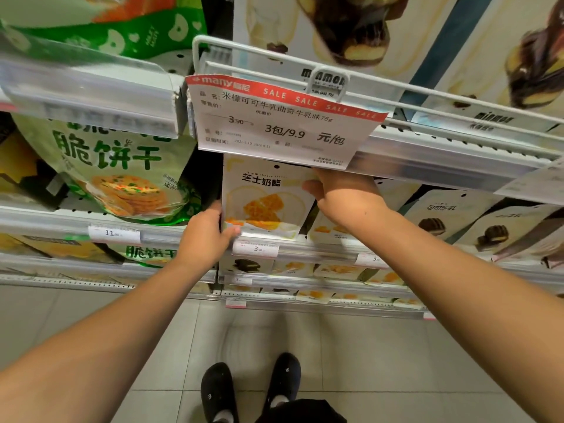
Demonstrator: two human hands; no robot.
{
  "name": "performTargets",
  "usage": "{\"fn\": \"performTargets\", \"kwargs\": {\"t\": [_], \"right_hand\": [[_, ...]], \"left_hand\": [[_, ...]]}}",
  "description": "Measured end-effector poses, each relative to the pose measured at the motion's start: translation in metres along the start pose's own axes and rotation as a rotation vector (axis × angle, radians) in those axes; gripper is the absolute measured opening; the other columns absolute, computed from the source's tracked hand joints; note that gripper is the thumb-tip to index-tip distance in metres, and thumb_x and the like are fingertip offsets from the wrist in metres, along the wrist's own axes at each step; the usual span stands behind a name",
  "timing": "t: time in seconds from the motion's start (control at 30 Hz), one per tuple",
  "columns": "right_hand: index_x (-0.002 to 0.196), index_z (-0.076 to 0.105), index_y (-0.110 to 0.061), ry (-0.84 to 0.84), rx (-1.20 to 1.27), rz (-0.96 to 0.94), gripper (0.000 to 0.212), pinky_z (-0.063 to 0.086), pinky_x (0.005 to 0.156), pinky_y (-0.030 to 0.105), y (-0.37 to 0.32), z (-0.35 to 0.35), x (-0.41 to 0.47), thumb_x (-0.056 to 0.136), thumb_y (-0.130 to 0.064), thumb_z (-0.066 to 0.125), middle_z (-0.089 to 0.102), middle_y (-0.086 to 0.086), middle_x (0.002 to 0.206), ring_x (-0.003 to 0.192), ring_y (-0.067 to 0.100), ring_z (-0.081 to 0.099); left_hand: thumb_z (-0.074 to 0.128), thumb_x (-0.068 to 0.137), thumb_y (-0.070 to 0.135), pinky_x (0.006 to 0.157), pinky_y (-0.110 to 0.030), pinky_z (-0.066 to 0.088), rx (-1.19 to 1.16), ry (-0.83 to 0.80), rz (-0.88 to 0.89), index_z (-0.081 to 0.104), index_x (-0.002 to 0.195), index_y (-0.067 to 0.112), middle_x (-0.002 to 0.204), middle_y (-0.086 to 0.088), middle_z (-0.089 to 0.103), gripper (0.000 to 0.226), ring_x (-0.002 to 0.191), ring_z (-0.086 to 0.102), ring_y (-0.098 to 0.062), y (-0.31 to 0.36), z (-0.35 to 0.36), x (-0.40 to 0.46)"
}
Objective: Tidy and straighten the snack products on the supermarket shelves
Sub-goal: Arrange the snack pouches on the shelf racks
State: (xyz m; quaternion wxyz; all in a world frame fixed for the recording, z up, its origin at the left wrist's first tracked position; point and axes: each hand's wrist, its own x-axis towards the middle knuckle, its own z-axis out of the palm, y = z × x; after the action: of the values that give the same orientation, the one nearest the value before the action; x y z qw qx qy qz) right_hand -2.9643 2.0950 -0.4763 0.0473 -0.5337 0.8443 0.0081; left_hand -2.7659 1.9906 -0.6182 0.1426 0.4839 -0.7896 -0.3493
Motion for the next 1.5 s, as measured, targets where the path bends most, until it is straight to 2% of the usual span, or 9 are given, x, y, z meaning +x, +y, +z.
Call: {"fn": "performTargets", "kwargs": {"t": [0.13, 0.2, 0.27, 0.37, 0.5, 0.57, 0.83, 1.27, 1.5], "right_hand": [[0.083, 0.050, -0.014, -0.054, 0.023, 0.039, 0.034, 0.033, 0.060, 0.028, 0.001, -0.003, -0.016, 0.100, -0.042, 0.042, 0.055, 0.002, 0.071, 0.059, 0.021, 0.044], [0.071, 0.044, -0.017, 0.106, 0.095, 0.017, 0.036, 0.034, 0.065, 0.033, 0.006, 0.000, -0.039, 0.098, -0.039, 0.048, 0.044, -0.005, 0.062, 0.066, 0.027, 0.049], [0.098, 0.060, -0.015, 0.320, 0.179, -0.015, 0.020, 0.034, 0.087, 0.042, 0.017, 0.010, -0.072, 0.094, -0.034, 0.054, 0.055, -0.003, 0.085, 0.092, 0.029, 0.052], [0.128, 0.056, -0.025, 0.366, 0.422, 0.099, 0.033, 0.029, 0.109, 0.037, 0.045, 0.037, -0.139, 0.096, -0.031, 0.053, 0.053, -0.011, 0.129, 0.127, 0.011, 0.043], [0.106, 0.050, -0.058, 0.326, 0.770, 0.498, 0.020, 0.044, 0.081, 0.010, 0.087, 0.074, -0.240, 0.086, -0.054, 0.048, 0.053, -0.043, 0.111, 0.106, -0.013, 0.053], [0.094, 0.057, -0.062, 0.348, 0.852, 0.670, 0.019, 0.049, 0.068, 0.011, 0.114, 0.089, -0.288, 0.088, -0.043, 0.055, 0.063, -0.036, 0.102, 0.093, -0.004, 0.062], [0.085, 0.069, -0.043, 0.680, 1.026, 1.142, 0.022, 0.053, 0.077, 0.030, 0.211, 0.103, -0.448, 0.092, -0.023, 0.064, 0.074, -0.019, 0.086, 0.083, 0.000, 0.069], [0.094, 0.068, -0.034, 1.077, 0.901, 1.226, 0.010, 0.051, 0.072, 0.020, 0.410, 0.036, -0.577, 0.092, -0.030, 0.059, 0.073, -0.017, 0.084, 0.082, -0.001, 0.069], [0.091, 0.069, -0.034, 1.048, 0.907, 1.306, 0.012, 0.052, 0.068, 0.020, 0.522, 0.056, -0.600, 0.092, -0.026, 0.060, 0.073, -0.018, 0.085, 0.081, -0.002, 0.068]], "left_hand": [[0.075, 0.084, 0.030, 0.080, -0.038, 0.048, 0.011, 0.104, 0.007, 0.057, 0.116, 0.008, 0.106, -0.010, 0.060, 0.042, 0.099, 0.057, -0.029, -0.008, -0.007, -0.011], [0.070, 0.088, 0.026, 0.087, -0.039, 0.045, 0.028, 0.243, 0.078, 0.054, 0.115, 0.005, 0.107, -0.011, 0.055, 0.037, 0.103, 0.052, -0.028, -0.014, -0.009, -0.028], [0.062, 0.093, 0.022, 0.085, -0.037, 0.043, 0.052, 0.313, 0.213, 0.058, 0.109, 0.008, 0.102, -0.007, 0.057, 0.021, 0.098, 0.052, -0.023, -0.015, -0.008, -0.048], [0.057, 0.096, 0.019, 0.065, -0.022, 0.040, -0.025, 0.118, 0.286, 0.061, 0.090, 0.022, 0.081, 0.010, 0.060, 0.008, 0.076, 0.056, -0.009, -0.002, 0.005, -0.073], [0.061, 0.094, 0.018, 0.059, -0.018, 0.042, -0.057, -0.221, 0.361, 0.061, 0.080, 0.031, 0.071, 0.016, 0.063, 0.019, 0.072, 0.060, -0.002, 0.049, 0.042, -0.091], [0.060, 0.094, 0.018, 0.060, -0.015, 0.042, -0.025, -0.347, 0.465, 0.061, 0.078, 0.034, 0.073, 0.018, 0.064, 0.022, 0.076, 0.060, 0.000, 0.088, 0.067, -0.100], [0.061, 0.094, 0.018, 0.062, -0.008, 0.041, 0.052, -0.692, 0.949, 0.067, 0.081, 0.027, 0.072, 0.021, 0.063, 0.017, 0.077, 0.061, 0.000, 0.279, 0.187, -0.173], [0.058, 0.092, 0.034, 0.057, -0.032, 0.053, 0.113, -0.788, 0.910, 0.067, 0.078, 0.039, 0.075, 0.017, 0.069, 0.017, 0.062, 0.063, -0.004, 0.431, 0.330, -0.196], [0.061, 0.092, 0.031, 0.052, -0.021, 0.051, 0.044, -0.815, 0.877, 0.070, 0.078, 0.037, 0.070, 0.008, 0.070, 0.017, 0.055, 0.061, -0.006, 0.539, 0.446, -0.210]]}}
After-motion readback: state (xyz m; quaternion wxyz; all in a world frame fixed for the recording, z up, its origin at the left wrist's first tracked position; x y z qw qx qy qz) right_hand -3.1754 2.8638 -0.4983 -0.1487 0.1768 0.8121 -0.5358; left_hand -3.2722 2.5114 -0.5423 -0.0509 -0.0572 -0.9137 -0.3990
